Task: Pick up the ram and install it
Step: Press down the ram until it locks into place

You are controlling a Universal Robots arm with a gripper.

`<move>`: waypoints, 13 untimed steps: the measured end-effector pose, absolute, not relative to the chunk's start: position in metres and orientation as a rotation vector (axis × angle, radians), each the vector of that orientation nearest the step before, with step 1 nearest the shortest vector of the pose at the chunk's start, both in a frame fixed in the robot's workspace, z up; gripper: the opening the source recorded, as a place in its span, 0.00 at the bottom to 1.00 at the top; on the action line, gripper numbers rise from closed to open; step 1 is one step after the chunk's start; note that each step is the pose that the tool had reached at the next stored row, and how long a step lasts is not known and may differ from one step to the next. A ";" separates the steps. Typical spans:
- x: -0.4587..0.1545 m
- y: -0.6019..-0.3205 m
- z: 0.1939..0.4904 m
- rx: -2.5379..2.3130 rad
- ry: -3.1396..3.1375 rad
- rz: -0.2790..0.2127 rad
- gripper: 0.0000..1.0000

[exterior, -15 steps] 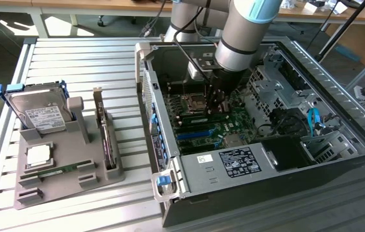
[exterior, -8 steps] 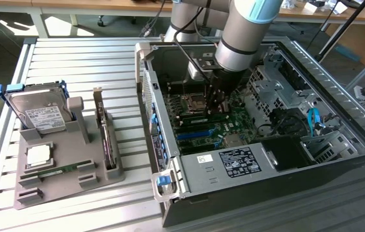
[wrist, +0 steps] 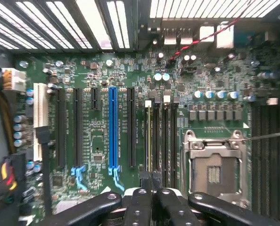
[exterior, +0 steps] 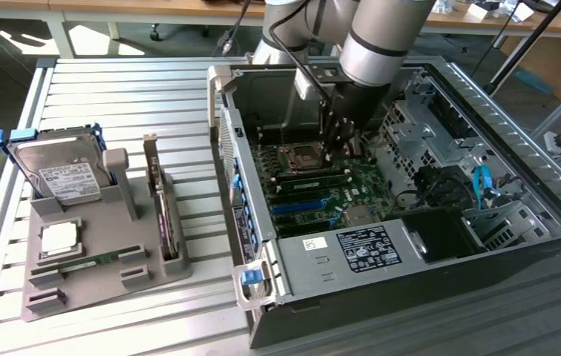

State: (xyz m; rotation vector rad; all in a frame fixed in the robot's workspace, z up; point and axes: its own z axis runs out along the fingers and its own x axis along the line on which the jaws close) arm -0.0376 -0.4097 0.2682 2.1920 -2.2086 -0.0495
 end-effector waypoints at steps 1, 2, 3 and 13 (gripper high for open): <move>-0.038 -0.410 0.280 2.192 -2.209 -0.050 0.11; -0.038 -0.410 0.287 2.192 -2.209 -0.050 0.11; -0.038 -0.410 0.290 2.192 -2.208 -0.049 0.11; -0.038 -0.410 0.294 2.192 -2.208 -0.049 0.11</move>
